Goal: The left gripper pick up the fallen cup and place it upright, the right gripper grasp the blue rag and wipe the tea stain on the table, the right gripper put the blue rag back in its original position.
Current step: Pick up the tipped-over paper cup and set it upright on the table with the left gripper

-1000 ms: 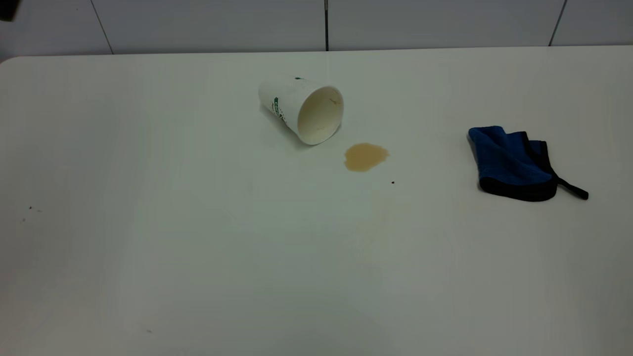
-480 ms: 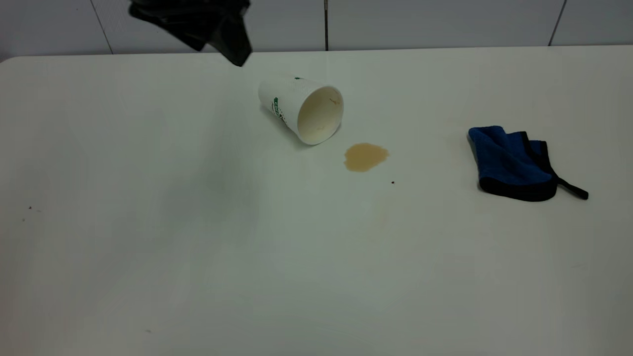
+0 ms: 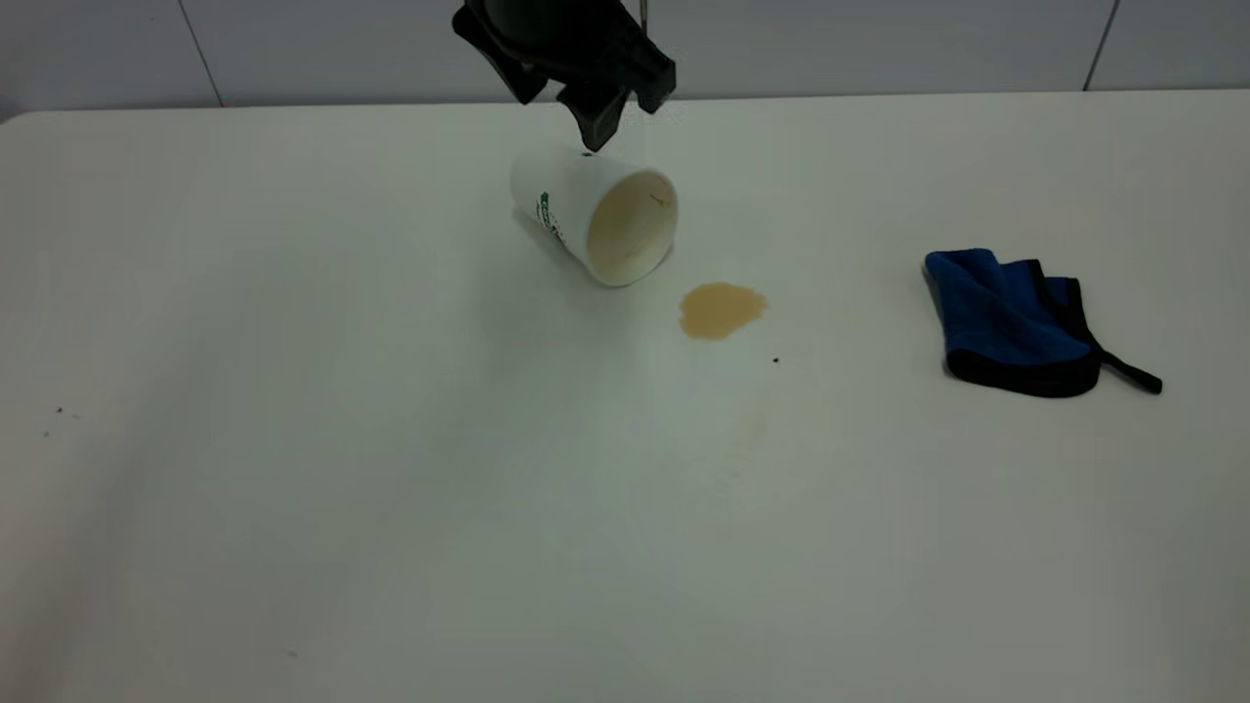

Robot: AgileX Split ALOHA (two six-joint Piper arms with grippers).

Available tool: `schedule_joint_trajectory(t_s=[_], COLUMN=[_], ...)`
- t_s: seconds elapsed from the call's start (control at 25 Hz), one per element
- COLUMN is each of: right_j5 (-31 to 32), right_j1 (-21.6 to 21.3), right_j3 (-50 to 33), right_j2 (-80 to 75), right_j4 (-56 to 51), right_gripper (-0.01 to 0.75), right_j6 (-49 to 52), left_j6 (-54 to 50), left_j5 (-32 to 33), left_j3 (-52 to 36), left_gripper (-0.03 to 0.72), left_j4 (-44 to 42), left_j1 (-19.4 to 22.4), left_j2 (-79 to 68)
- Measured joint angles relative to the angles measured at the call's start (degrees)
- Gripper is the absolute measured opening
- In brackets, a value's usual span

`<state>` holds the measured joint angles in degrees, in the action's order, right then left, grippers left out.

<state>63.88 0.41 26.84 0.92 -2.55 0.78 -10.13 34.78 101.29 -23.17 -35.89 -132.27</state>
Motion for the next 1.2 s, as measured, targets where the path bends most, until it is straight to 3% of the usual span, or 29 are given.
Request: schedule_joint_trajectory(t_s=[0.28,0.52,1.2], right_j5=[0.00,0.00,0.00], right_j1=[0.00,0.00,0.00], right_j3=[0.00,0.00,0.00], right_j2=[0.00,0.00,0.00], right_j4=[0.00,0.00,0.00], right_gripper=[0.511,0.511,0.511], right_j6=[0.00,0.00,0.00], left_j6=[-9.67,-23.45,-28.70], left_j5=[-4.13,-6.53,-8.61], left_j3=[1.57,1.63,1.97], left_gripper=[0.564,0.564,0.564], left_j4=[-16.08,-30.15,-37.17], left_j1=[-3.37,-3.72,-3.72], left_j2=[-6.61,-8.75,-13.98])
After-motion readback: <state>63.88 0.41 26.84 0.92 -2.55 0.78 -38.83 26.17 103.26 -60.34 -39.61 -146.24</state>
